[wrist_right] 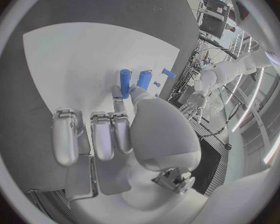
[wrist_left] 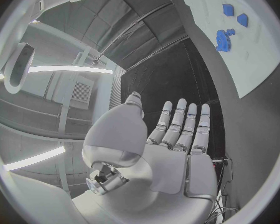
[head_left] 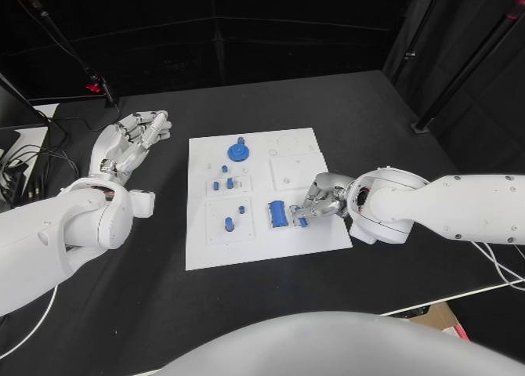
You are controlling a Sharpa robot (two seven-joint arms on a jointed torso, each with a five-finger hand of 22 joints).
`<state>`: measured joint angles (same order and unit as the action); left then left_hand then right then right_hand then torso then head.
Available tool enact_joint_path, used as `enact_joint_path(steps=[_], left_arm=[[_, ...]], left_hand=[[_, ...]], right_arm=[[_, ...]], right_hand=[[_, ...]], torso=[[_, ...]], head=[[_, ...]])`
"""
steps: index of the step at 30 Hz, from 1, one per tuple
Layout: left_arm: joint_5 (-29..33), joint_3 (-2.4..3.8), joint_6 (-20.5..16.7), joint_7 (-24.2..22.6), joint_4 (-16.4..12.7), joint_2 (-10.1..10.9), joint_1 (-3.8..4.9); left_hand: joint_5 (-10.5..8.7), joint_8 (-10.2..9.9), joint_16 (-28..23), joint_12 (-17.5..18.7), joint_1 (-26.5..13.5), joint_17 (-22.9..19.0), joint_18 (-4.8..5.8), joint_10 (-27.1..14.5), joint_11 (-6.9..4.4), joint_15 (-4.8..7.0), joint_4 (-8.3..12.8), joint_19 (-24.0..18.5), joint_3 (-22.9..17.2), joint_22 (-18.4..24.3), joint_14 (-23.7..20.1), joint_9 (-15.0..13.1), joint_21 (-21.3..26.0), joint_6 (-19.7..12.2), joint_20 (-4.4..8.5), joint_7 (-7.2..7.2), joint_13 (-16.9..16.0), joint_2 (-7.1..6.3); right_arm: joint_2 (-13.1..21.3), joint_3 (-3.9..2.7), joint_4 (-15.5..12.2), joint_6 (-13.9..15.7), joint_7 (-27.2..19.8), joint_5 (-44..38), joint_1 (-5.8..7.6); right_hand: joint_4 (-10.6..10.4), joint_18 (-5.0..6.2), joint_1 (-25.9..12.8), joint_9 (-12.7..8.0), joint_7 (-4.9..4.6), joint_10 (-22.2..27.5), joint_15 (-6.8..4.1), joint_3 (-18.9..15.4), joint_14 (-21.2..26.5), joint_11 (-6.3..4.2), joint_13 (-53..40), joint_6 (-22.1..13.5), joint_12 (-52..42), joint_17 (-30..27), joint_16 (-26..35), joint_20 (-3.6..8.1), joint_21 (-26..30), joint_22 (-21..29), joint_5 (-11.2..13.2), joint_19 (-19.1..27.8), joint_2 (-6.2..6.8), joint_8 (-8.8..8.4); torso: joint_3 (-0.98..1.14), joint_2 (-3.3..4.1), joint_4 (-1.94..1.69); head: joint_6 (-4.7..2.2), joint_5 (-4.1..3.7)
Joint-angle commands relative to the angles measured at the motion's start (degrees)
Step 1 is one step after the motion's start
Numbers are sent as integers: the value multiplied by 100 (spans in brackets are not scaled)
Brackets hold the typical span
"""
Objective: Assemble the parts on the task board
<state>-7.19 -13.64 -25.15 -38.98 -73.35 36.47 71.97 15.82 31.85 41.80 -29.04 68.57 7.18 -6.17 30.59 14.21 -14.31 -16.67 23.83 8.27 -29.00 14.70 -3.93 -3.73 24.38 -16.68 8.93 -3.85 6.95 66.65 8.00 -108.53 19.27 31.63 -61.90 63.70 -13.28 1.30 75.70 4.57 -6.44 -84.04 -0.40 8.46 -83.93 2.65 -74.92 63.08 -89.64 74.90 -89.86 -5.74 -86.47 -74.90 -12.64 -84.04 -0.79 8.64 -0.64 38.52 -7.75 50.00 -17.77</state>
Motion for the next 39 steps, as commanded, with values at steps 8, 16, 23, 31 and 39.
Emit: enact_joint_path(steps=[8,16,23,31,39], left_arm=[[6,6,43,-65,-3,3,9],[6,6,46,-61,-1,-1,9],[6,6,44,-57,1,0,9],[6,6,48,-53,7,-8,9],[6,6,53,-47,10,-12,9]], left_hand=[[22,38,18,-39,19,-4,58,-20,2,16,-4,-19,28,5,20,5,-25,-47,0,756,9,59],[22,38,18,-39,19,-4,58,-20,2,16,-4,-19,28,5,20,5,-25,-47,0,756,9,59],[22,38,18,-39,19,-4,58,-20,2,16,-4,-19,28,5,20,5,-25,-47,0,756,9,59],[25,41,26,-45,28,-18,57,-24,3,16,-4,-24,35,8,21,6,-26,-56,0,757,10,70],[25,41,26,-45,28,-18,57,-24,3,16,-4,-24,35,8,21,6,-26,-56,0,757,10,70]], right_arm=[[-80,-2,5,-48,-18,-59,5],[-123,-3,33,-122,18,-65,6],[-129,-3,55,-170,57,-101,6],[-135,-3,61,-144,62,-138,6],[-122,-3,56,-120,53,-144,6]], right_hand=[[-10,-25,8,-2,5,-596,-19,-61,-607,-5,-1508,40,-36,1510,-14,13,31,-1365,61,-397,-40,-40],[-43,-24,33,-2,6,-596,-25,-101,-607,-8,-1508,50,-36,1510,-14,16,33,-1365,135,-396,-53,-61],[-241,-23,-5,-4,-4,-596,-23,-272,-607,-1,-1508,78,-36,1510,-14,17,43,-1362,509,-393,-89,-123],[-342,-20,-115,-5,-23,-596,-14,-500,-607,16,-1508,93,-36,1510,-14,10,56,-1358,776,-387,-124,-183],[-346,-16,-334,-2,-31,-596,-7,-785,-607,23,-1508,110,-36,1510,-14,4,71,-1353,739,-381,-160,-228]], torso=[[0,2,-3],[-1,5,-3],[-4,3,0],[-2,-1,-1],[-4,-1,-1]], head=[[0,33],[0,47],[0,54],[0,54],[0,46]])
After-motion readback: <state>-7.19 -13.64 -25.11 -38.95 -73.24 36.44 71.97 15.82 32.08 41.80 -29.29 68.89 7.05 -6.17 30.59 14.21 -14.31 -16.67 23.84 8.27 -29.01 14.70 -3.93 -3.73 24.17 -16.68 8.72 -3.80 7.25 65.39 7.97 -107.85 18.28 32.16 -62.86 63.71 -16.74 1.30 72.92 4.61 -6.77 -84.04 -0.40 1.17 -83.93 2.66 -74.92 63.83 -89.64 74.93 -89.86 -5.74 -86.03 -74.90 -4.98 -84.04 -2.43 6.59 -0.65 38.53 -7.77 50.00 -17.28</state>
